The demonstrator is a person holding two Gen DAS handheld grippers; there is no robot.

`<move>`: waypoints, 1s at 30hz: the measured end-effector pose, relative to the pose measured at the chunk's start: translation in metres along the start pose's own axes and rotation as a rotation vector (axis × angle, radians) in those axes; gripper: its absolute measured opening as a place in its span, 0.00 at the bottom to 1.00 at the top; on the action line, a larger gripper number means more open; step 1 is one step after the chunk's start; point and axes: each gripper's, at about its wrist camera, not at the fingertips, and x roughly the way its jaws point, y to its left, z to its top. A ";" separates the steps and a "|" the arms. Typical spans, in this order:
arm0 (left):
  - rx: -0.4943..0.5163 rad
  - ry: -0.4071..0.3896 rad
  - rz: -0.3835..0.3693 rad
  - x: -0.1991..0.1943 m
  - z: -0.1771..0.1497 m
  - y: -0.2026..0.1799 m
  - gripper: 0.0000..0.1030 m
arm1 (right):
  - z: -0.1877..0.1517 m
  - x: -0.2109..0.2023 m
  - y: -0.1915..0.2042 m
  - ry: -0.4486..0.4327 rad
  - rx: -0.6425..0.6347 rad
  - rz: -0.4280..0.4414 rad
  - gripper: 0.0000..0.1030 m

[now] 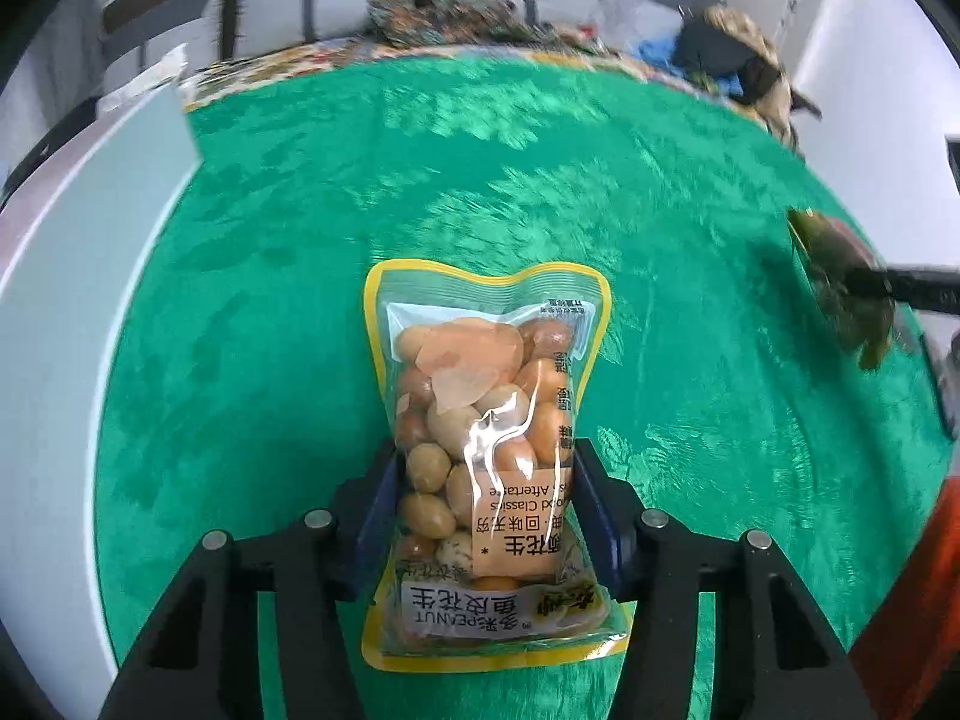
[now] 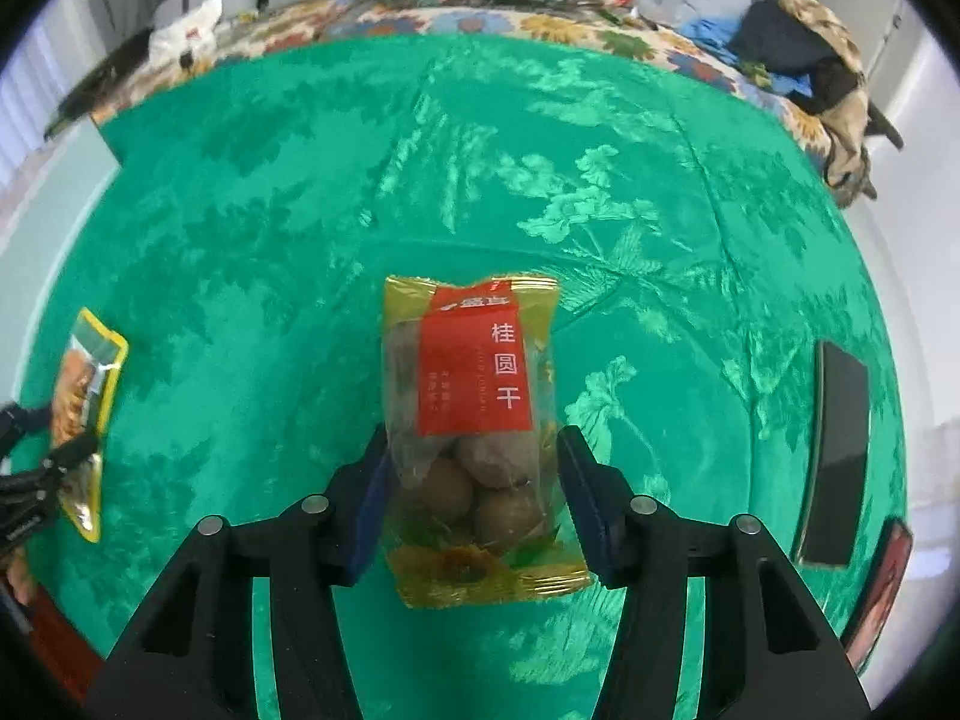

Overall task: Organize snacks
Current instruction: 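Carry both packs toward the white box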

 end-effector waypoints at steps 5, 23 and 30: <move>-0.128 -0.061 -0.076 -0.046 -0.011 0.021 0.52 | -0.009 -0.027 0.008 -0.012 0.018 0.072 0.54; -0.506 -0.189 0.343 -0.190 -0.041 0.292 0.56 | 0.092 -0.120 0.377 -0.190 -0.327 0.648 0.55; -0.545 -0.173 0.457 -0.183 -0.076 0.313 0.81 | 0.074 -0.072 0.476 -0.085 -0.385 0.686 0.64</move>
